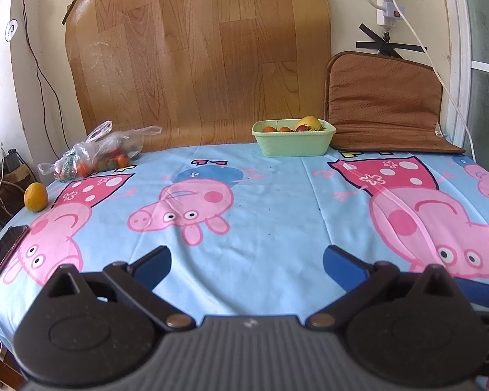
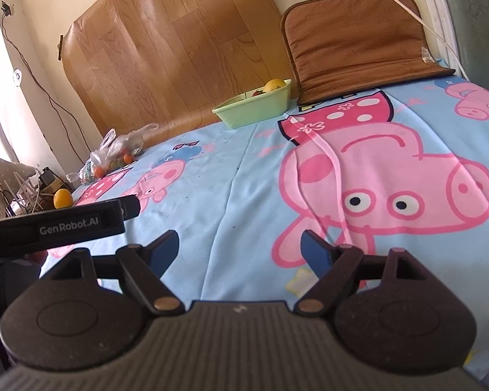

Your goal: Organize fruits

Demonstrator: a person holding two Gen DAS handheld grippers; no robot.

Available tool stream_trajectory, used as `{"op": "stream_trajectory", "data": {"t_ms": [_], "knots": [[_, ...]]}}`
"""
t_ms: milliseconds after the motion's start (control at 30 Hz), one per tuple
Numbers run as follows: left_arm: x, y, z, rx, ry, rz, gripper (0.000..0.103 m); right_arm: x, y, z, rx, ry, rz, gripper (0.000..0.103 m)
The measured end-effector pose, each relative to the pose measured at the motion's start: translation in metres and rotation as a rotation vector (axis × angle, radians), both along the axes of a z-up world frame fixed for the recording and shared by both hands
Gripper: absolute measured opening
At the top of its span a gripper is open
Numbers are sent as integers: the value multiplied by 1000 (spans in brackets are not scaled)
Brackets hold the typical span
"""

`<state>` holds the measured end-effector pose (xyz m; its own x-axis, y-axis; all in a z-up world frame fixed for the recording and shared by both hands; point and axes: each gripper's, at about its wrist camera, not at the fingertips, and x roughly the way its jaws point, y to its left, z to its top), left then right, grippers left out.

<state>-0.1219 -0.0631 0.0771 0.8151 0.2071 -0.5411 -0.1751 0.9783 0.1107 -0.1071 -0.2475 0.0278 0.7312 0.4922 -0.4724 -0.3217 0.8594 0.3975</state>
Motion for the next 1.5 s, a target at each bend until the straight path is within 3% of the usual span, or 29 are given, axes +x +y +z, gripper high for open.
{"op": "stream_trajectory", "data": {"t_ms": [533, 1500], "knots": [[-6, 1, 3, -20, -39, -18, 103, 0, 0, 2, -3, -18, -22, 84], [0, 1, -4, -49, 34, -43, 103, -4, -2, 3, 1, -37, -43, 84]]}}
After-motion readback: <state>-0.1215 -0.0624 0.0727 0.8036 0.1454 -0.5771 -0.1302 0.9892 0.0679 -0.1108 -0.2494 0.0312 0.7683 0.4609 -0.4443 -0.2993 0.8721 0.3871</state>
